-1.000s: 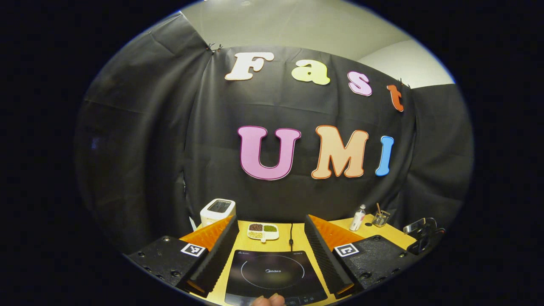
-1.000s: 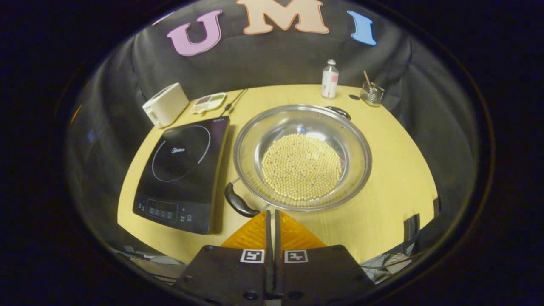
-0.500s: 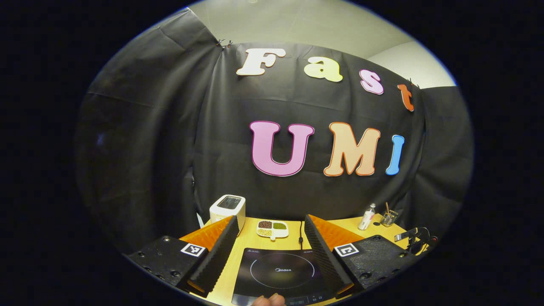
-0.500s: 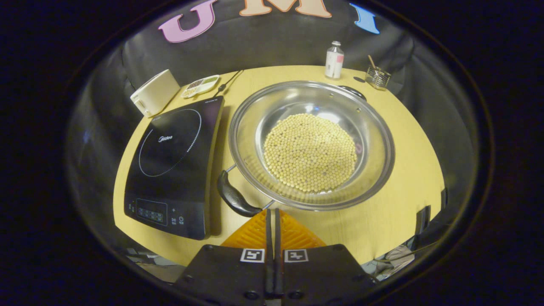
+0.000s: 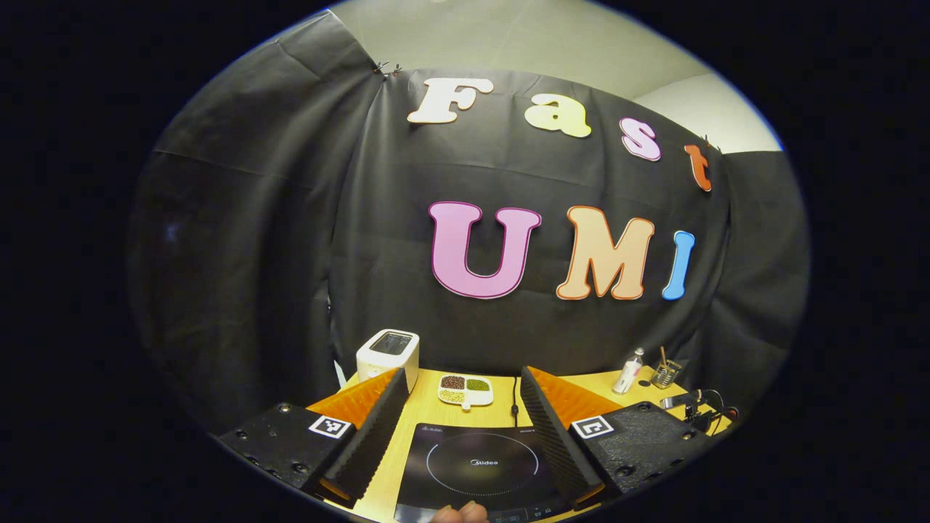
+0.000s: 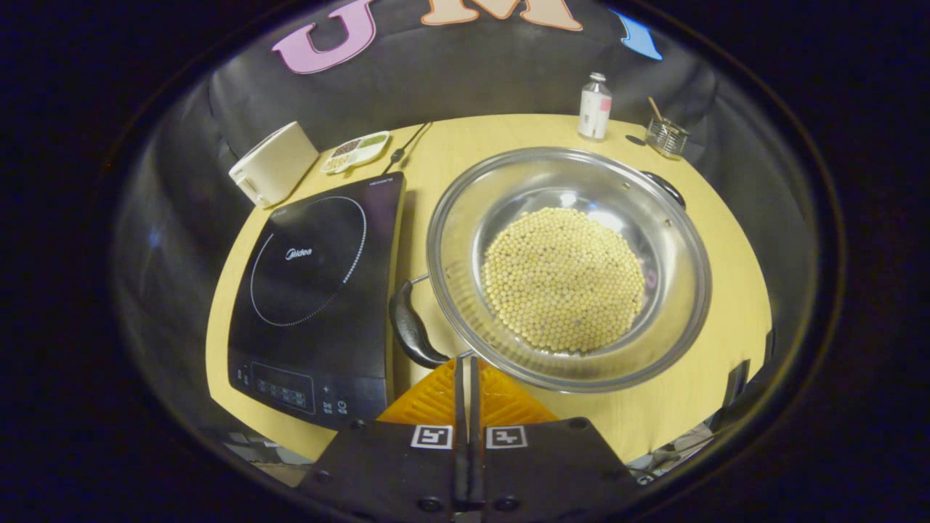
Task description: First push the handle of the pot to place it horizontally, then grasp the pot with both hands and set it on the induction cooktop.
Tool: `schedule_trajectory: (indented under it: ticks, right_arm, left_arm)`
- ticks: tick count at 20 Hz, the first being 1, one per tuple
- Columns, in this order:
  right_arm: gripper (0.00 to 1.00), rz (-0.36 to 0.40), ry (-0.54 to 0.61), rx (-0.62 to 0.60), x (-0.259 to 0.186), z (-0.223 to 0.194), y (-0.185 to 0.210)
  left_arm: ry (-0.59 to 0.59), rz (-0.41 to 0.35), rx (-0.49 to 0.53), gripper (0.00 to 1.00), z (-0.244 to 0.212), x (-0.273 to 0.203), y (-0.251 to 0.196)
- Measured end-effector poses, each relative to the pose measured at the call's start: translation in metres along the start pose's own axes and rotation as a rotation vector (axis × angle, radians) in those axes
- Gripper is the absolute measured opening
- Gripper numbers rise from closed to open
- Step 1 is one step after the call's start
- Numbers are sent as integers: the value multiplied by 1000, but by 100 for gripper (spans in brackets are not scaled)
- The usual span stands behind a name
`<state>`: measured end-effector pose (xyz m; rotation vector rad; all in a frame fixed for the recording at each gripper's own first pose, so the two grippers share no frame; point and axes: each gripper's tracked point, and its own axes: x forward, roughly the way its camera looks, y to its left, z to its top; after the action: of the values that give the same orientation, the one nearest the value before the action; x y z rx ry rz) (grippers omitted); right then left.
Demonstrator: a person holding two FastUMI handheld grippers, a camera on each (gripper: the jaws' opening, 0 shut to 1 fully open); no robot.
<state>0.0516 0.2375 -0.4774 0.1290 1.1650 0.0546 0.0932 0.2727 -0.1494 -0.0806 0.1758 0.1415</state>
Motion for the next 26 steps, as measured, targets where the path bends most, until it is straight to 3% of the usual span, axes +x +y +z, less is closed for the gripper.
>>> schedule_trajectory:
  ticks: [3,7,10,11,13,14,15,17,19,20,25,26]
  right_arm:
    - [0,13,0,23,4,6,9]
    - [3,38,-1,89,11,16,20]
    - [3,74,-3,156,15,27,33]
    - [0,86,-6,173,16,30,37]
    - [3,99,-5,185,21,34,38]
    - [0,103,-7,185,22,36,37]
    - [7,107,-8,188,22,38,36]
    - [0,112,-13,205,25,42,38]
    - [3,115,-15,227,24,46,40]
    - [3,127,-24,230,20,49,42]
    - [3,166,-147,233,-10,73,23]
    - [3,157,-175,238,-16,79,12]
  left_arm:
    - [6,13,0,94,-2,0,5]
    - [14,21,1,91,-4,-2,6]
    - [13,26,2,99,-3,-5,6]
    - [15,22,-1,94,-4,-6,4]
    - [24,20,-3,95,-6,-10,1]
    - [24,21,-3,95,-5,-12,1]
    - [20,24,0,91,-3,-13,0]
    - [15,28,9,94,0,-17,-1]
    - [10,32,19,90,2,-20,-2]
    - [11,29,20,95,3,-22,-3]
    - [73,-43,-21,90,-17,-27,-33]
    - [87,-55,-27,94,-22,-29,-38]
